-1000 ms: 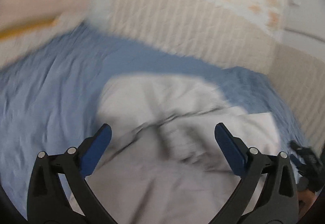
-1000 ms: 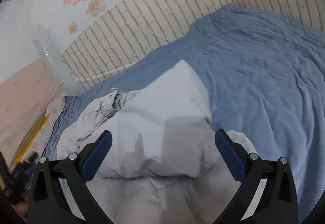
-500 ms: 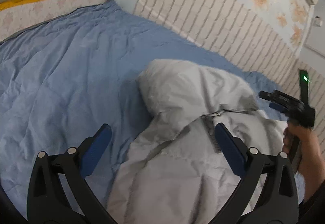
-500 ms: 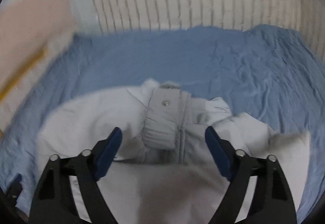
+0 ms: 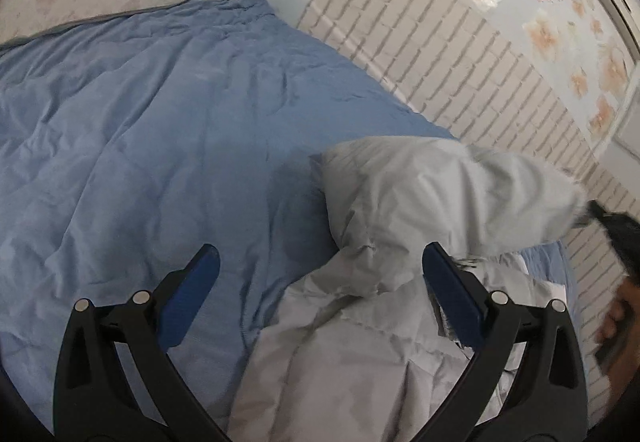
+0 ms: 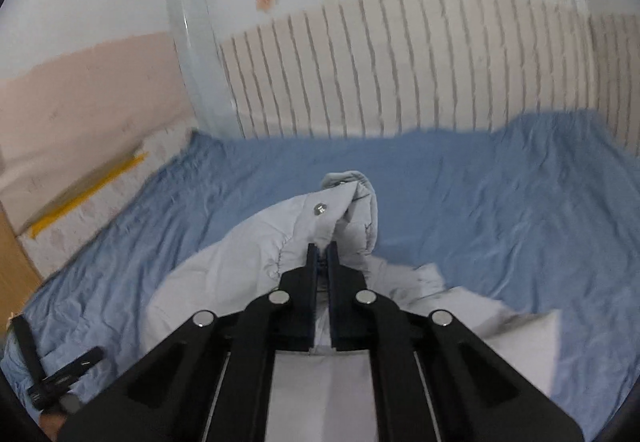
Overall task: Fold large clothes
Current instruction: 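Fold the held cuff across the jacket body with the right tool and release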
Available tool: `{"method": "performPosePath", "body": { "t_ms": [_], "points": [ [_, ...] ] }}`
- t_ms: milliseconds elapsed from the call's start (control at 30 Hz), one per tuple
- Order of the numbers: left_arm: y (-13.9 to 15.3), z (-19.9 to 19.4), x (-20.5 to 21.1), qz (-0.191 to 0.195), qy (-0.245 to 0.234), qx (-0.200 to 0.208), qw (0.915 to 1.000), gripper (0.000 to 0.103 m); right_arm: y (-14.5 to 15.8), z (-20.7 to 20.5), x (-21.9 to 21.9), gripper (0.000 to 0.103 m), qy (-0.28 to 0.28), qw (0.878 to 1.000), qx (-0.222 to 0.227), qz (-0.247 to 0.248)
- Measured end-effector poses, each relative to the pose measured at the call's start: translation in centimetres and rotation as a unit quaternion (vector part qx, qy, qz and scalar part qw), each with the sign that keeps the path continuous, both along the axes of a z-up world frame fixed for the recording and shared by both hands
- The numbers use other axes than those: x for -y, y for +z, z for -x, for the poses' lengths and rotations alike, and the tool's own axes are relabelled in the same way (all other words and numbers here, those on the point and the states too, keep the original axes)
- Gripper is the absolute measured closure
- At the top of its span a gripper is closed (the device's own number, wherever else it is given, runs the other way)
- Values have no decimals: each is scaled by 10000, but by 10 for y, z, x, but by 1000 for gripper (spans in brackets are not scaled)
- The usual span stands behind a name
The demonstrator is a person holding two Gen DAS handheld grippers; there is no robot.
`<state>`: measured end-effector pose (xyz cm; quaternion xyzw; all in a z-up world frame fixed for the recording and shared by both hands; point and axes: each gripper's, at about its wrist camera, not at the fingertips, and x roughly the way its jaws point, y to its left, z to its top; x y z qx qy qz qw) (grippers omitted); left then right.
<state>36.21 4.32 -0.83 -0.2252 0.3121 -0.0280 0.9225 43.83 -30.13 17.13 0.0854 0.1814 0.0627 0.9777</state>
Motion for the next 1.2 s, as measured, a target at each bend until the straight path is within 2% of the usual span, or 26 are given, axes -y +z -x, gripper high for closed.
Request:
{"method": "performPosePath", "body": {
  "t_ms": [67,133,200,267,333,433,467,533,567,600,667,700,733,767,867,900,933,1000,1067,1167,1200],
  "points": [
    [10,6,5,-133,-29,165,9998,3,10,46,19,99,-292,9987,385,-141],
    [18,11,7,-144,-21,295,9995,3,8,91,44,99,-711,9941,625,-527],
    [24,17,10,-160,-43,397,9991,3,-3,116,60,99,-1048,9895,650,-751],
    [29,21,16,-261,-94,467,9985,3,-27,133,68,99,-1426,9851,514,-808],
    [32,24,20,-312,-153,502,9981,3,-49,134,74,99,-1546,9834,315,-896],
    [33,29,26,-300,-250,494,9980,3,-89,114,80,99,-2040,9779,-106,-448],
    [31,29,30,-283,-308,486,9979,3,-102,110,87,99,-2165,9747,-213,-518],
    [27,28,44,-259,-565,427,9972,3,-139,109,108,98,-2395,9638,-378,-1108],
    [22,28,51,-253,-708,389,9964,3,-160,110,120,95,-2521,9536,-587,-1537],
    [17,26,57,-307,-786,341,9958,3,-168,109,125,95,-2509,9495,-652,-1765],
    [7,23,75,-668,-823,153,9942,3,-160,113,125,84,-2523,9509,-529,-1714],
    [5,22,82,-787,-826,114,9934,3,-151,116,121,46,-2496,9546,-392,-1578],
    [4,22,88,-913,-859,103,9921,3,-142,117,114,19,-2552,9563,-284,-1401],
    [6,24,95,-1102,-888,131,9898,3,-139,118,108,12,-2548,9582,-215,-1281],
    [14,31,117,-1607,-935,316,9821,3,-131,117,100,11,-2218,9681,-250,-1138],
    [16,31,122,-1666,-931,340,9810,3,-131,116,96,11,-2121,9702,-301,-1130],
    [18,33,124,-1664,-916,345,9812,3,-130,115,93,11,-2048,9717,-351,-1123],
    [25,42,122,-1423,-917,363,9849,3,-128,118,92,11,-1992,9723,-528,-1100],
    [32,55,120,-1191,-1004,405,9870,3,-126,137,82,11,-1751,9779,-517,-1016],
    [34,83,124,-1411,-1120,424,9827,3,-125,174,72,11,-1686,9836,-338,-540],
    [28,103,124,-1497,-1212,364,9806,3,-131,192,67,11,-1671,9843,-437,-368]
  ]
}}
